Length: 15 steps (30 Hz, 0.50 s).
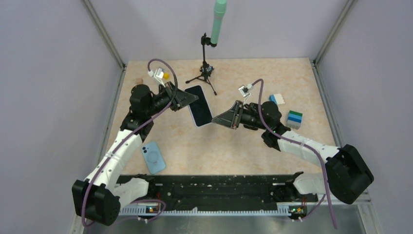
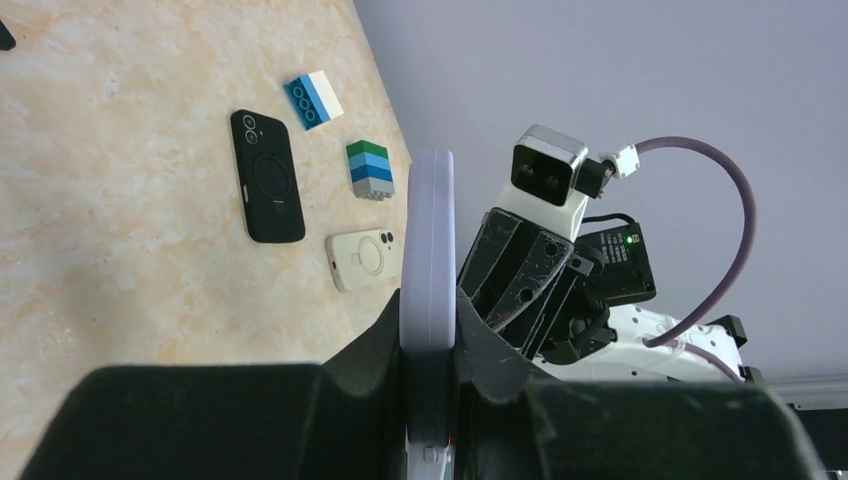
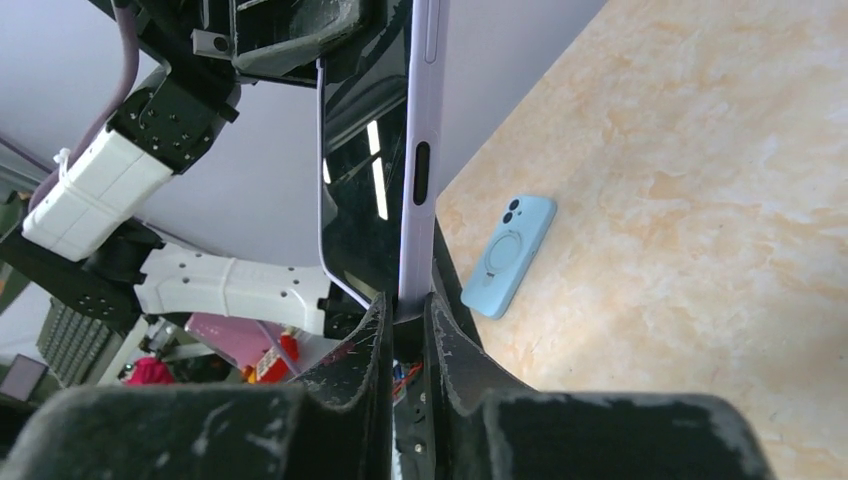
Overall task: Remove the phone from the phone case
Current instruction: Remove the phone case from the phone.
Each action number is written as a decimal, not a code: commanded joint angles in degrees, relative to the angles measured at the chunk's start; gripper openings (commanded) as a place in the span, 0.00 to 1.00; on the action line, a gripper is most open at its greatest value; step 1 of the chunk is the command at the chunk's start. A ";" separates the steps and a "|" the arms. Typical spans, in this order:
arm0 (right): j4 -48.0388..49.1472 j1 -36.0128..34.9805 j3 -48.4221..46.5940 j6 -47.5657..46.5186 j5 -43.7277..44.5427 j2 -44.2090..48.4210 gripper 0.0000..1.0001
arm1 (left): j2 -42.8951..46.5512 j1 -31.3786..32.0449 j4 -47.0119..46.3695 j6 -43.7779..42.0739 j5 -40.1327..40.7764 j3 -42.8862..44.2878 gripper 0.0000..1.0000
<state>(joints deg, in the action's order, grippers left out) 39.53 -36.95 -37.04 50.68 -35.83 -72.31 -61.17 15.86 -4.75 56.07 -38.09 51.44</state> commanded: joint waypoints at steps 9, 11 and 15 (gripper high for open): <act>-2.64 0.47 -1.76 -18.50 -4.73 3.26 0.09 | 0.45 0.23 -6.78 8.45 -2.68 5.78 0.00; -6.96 0.46 -2.26 -23.39 -2.99 4.26 0.12 | -0.33 0.22 -7.40 9.93 -3.72 6.92 0.00; -16.44 0.47 -3.50 -33.42 4.10 6.14 0.16 | -0.54 0.23 -8.73 12.32 -4.47 7.80 0.00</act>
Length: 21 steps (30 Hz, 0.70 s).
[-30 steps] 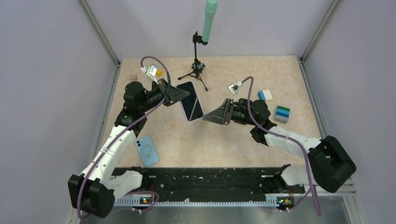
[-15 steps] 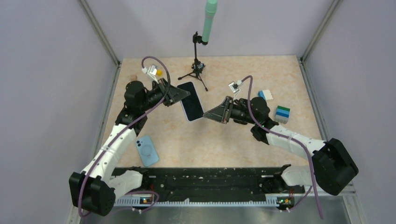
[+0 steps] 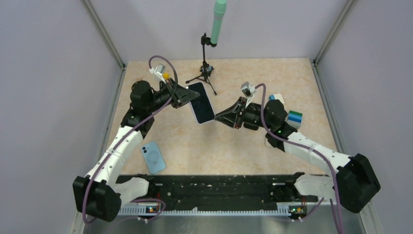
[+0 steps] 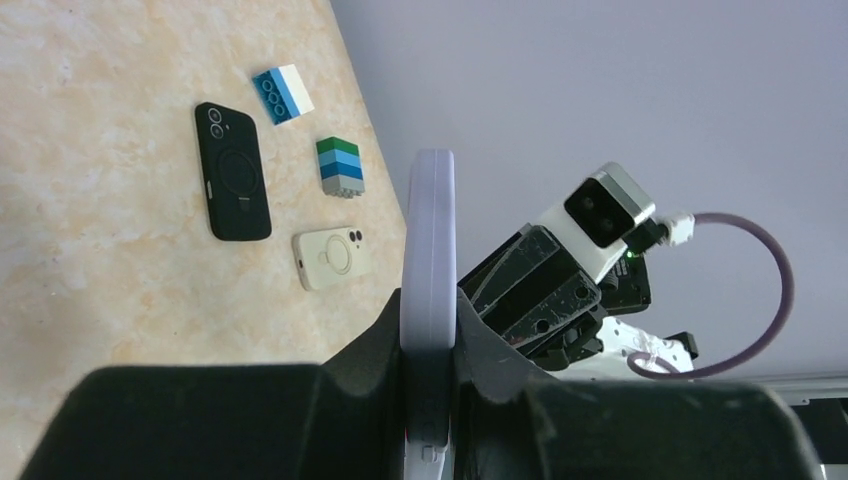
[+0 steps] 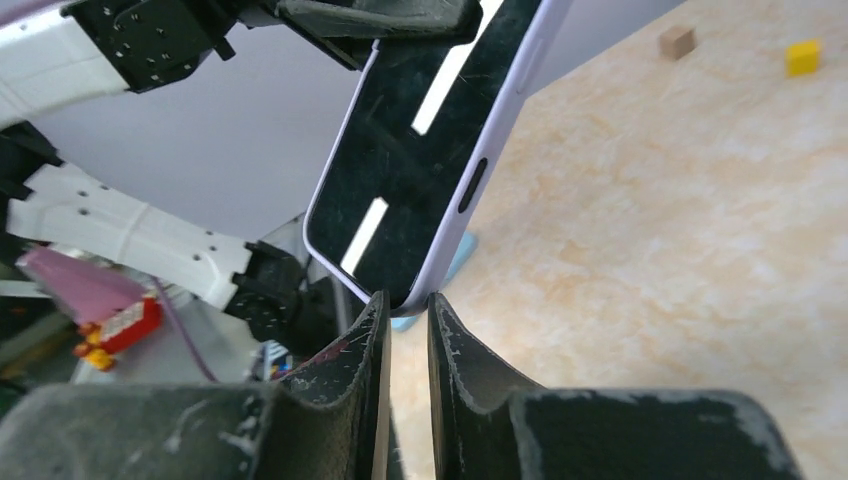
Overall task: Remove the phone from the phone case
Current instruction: Remove the phone case from the phone.
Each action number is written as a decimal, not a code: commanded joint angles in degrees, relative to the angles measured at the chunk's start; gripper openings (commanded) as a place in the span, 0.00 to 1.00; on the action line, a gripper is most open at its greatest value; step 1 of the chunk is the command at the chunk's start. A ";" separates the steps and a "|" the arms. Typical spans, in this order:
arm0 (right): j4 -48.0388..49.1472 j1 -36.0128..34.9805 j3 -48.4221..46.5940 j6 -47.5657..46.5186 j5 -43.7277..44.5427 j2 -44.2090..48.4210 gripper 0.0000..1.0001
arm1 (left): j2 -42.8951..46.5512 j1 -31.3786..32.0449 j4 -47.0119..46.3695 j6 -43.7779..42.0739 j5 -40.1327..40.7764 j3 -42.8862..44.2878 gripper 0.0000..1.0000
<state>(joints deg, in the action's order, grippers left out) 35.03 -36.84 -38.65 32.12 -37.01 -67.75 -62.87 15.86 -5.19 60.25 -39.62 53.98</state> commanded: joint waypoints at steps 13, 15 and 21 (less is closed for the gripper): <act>-18.19 0.41 -1.30 -17.64 10.99 6.33 0.30 | 0.86 -0.21 -4.83 1.82 -2.94 7.52 0.00; -16.30 0.37 -1.41 -14.33 7.43 7.27 0.39 | 1.11 -0.23 -3.94 -0.34 -3.11 7.82 0.00; -3.32 0.37 -0.03 -1.65 -5.93 8.20 0.62 | 1.09 -0.21 -0.77 -6.26 -7.13 9.57 0.00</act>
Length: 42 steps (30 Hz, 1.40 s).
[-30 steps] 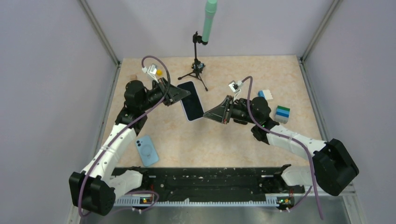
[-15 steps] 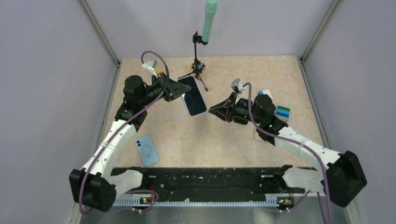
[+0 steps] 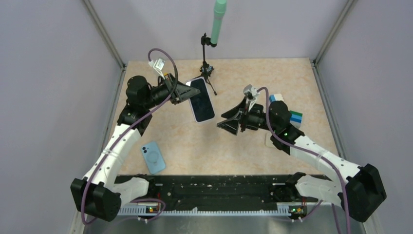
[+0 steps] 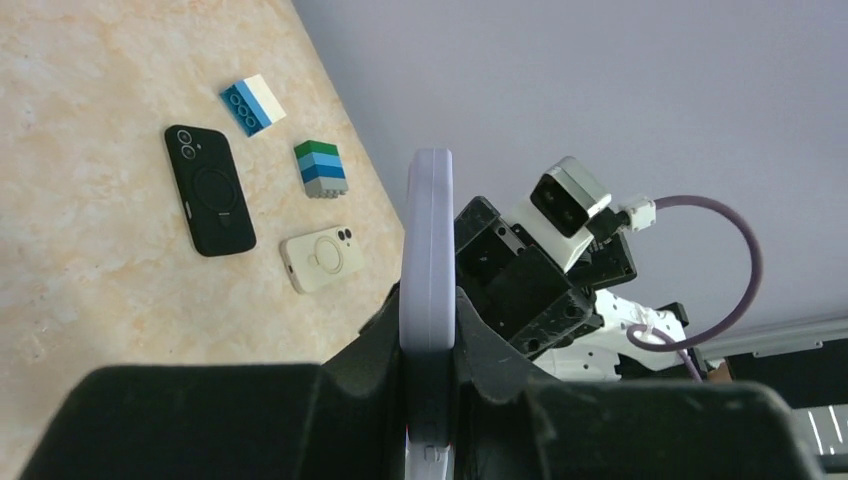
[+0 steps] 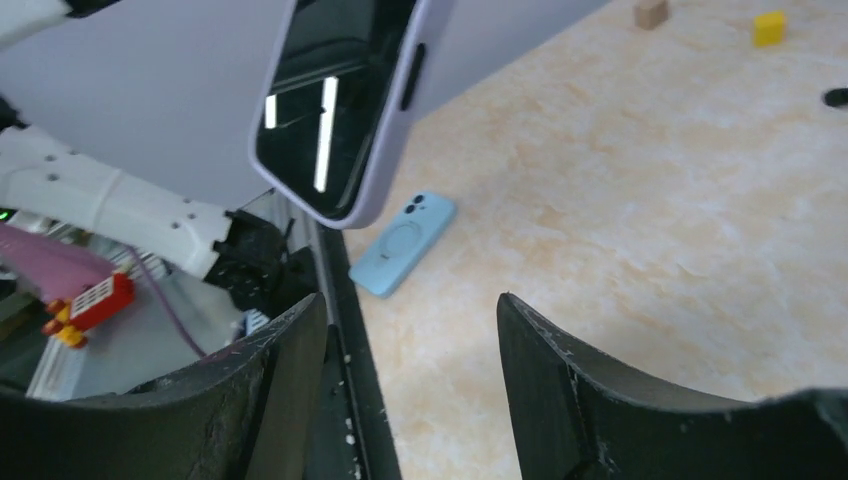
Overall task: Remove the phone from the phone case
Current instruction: Remove the phone case from the phone.
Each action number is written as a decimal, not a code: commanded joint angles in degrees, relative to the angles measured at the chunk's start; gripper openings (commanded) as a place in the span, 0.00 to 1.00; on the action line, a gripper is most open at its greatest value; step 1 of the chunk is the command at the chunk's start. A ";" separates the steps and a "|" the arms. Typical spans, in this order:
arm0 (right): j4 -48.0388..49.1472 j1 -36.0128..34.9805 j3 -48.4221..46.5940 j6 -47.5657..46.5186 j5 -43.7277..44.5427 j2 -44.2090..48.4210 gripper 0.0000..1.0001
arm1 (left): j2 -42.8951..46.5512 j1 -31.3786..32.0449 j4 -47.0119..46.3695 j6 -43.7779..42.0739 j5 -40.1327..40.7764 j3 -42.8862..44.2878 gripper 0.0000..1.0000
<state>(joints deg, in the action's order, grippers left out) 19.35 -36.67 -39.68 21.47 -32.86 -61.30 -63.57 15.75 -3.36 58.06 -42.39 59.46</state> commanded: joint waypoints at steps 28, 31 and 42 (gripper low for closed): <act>32.70 0.01 -3.64 21.30 -19.33 -8.85 0.37 | 2.55 0.22 -6.50 0.86 -13.32 2.86 0.00; 31.46 -0.07 -4.22 20.58 -18.80 -9.25 0.27 | 2.53 0.32 -7.32 1.94 -13.64 2.77 0.00; 18.58 -1.37 -6.06 5.43 -16.06 -8.73 0.05 | 2.88 1.47 -14.89 14.66 -12.23 0.56 0.00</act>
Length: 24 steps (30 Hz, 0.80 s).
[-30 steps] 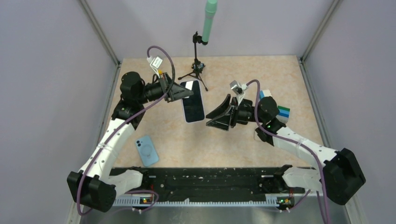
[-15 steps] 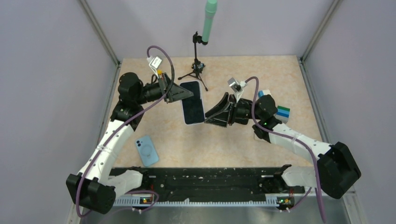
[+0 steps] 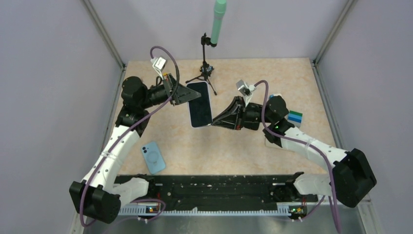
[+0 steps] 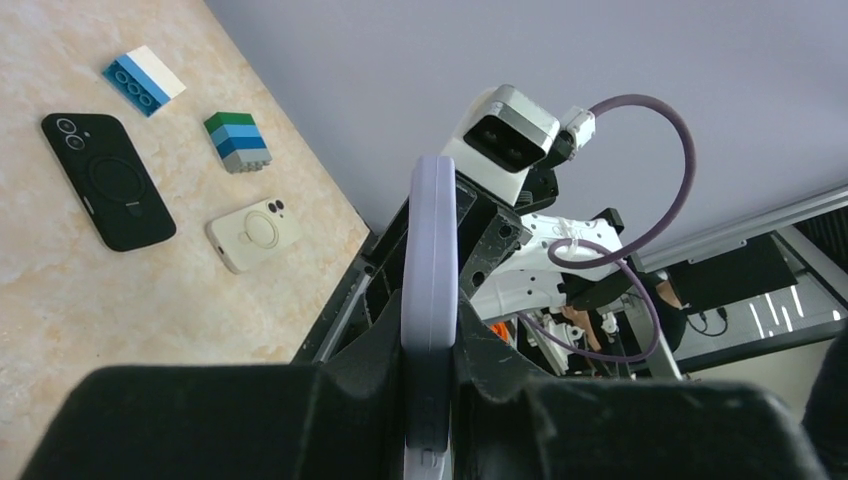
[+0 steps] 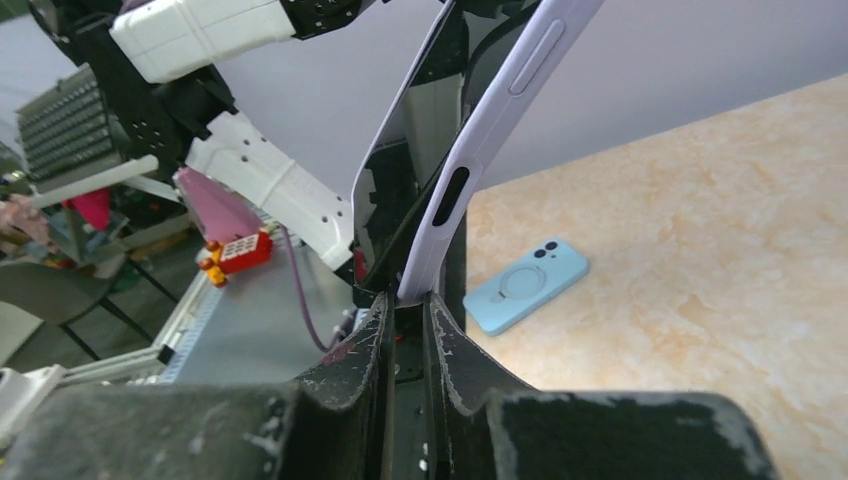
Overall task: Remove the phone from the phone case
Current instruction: Remove the phone case from the phone.
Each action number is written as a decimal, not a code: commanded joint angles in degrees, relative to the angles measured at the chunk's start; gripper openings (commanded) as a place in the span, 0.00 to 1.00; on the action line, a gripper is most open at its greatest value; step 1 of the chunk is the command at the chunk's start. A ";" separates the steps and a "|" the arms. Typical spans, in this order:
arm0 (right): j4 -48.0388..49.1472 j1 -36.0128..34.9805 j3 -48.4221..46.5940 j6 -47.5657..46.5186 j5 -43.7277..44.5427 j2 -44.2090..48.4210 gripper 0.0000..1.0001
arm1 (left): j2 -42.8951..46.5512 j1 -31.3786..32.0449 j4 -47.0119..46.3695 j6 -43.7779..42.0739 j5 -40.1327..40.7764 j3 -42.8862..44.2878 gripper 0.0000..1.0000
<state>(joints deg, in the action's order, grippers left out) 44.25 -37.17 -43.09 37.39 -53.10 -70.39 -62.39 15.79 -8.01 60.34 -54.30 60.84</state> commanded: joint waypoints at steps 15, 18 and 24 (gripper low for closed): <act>-20.76 -0.91 -3.54 -9.52 25.78 8.43 0.48 | 2.50 1.35 -3.97 10.07 10.20 -0.32 0.00; -16.95 -0.89 0.39 -2.18 26.58 13.73 0.68 | 6.55 1.48 -4.28 10.73 21.53 -5.06 0.00; -8.57 -1.25 7.01 10.22 27.44 17.81 0.83 | 9.01 1.36 -6.44 12.89 29.29 -8.47 0.00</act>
<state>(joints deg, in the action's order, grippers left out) 29.26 -37.76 -37.65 38.00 -28.91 -53.43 -55.27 17.08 -8.16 69.41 -32.18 52.82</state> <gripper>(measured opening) 0.825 0.168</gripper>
